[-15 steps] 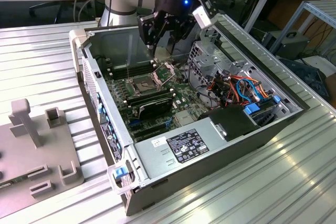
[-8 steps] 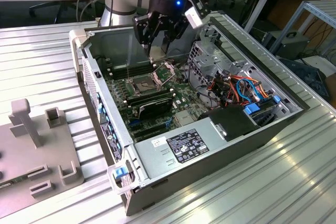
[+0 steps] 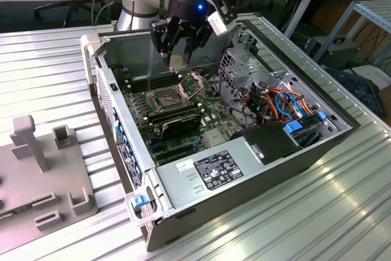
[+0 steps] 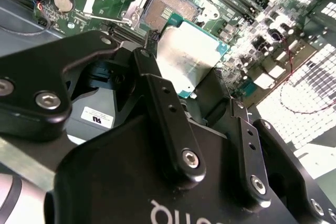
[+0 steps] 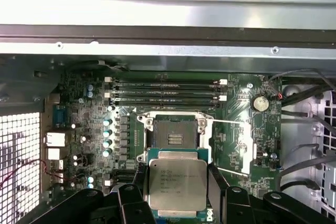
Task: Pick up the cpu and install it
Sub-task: 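Pick up the cpu and move it towards the insertion slot, then place the cpu into insertion slot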
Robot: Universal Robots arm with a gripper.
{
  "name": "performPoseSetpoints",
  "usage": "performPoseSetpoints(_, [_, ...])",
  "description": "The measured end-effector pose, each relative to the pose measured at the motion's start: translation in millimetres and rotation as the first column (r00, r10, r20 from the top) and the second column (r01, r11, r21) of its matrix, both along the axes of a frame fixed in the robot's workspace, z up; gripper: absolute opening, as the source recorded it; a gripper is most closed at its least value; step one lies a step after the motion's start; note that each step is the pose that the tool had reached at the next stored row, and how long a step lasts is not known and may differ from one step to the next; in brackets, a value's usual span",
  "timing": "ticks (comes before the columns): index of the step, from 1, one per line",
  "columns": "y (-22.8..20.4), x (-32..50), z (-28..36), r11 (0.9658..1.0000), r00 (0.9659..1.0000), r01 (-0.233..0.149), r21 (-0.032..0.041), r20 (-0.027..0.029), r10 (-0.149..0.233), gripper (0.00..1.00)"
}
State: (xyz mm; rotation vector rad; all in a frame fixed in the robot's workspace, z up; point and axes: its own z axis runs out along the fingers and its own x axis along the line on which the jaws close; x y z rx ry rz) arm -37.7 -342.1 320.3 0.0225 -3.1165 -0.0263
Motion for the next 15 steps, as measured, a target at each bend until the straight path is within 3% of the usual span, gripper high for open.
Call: performPoseSetpoints(15, [1.7, 0.0, -0.1, 1.0, 1.0, 0.0, 0.0001, 0.0001, 0.0, 0.55])
